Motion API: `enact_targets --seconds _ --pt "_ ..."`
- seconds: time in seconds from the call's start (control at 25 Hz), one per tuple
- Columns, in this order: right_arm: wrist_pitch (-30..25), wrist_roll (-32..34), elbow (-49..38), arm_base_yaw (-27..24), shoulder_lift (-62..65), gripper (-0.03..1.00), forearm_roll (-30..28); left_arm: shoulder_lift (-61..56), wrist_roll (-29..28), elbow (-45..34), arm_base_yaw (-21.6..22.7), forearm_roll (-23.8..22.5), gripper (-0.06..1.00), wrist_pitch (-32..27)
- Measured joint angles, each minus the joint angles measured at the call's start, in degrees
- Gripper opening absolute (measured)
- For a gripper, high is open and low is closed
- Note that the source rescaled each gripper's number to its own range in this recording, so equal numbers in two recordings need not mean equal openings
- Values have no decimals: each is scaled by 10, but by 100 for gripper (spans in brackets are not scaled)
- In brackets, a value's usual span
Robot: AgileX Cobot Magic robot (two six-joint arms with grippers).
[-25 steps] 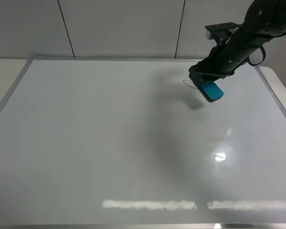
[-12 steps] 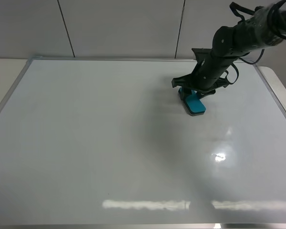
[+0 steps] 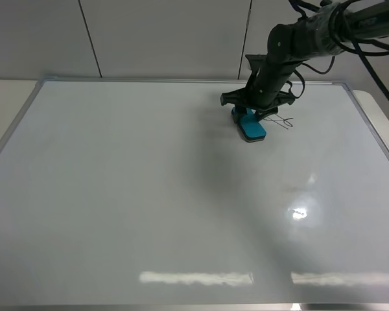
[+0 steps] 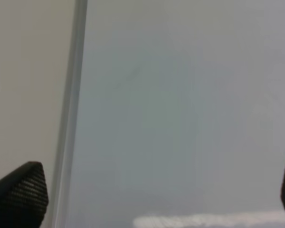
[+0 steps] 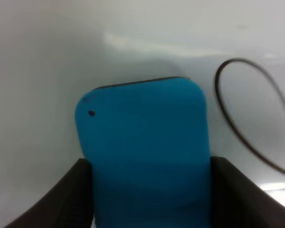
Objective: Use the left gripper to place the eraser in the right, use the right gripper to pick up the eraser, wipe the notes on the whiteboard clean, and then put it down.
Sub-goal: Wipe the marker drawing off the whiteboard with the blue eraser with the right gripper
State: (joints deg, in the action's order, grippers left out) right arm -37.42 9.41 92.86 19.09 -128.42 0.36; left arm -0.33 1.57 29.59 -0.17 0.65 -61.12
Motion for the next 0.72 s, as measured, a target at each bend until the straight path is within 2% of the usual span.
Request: enact_targets --seconds 0.16,0.56,0.72 --pt "1 24 1 -27 -1 4 -43 0 0 0 0 0 100 0" --pt "-16 9 4 -135 -1 4 -47 0 0 0 0 0 100 0" --pt "-17 -15 4 -144 0 4 -45 0 0 0 0 0 100 0"
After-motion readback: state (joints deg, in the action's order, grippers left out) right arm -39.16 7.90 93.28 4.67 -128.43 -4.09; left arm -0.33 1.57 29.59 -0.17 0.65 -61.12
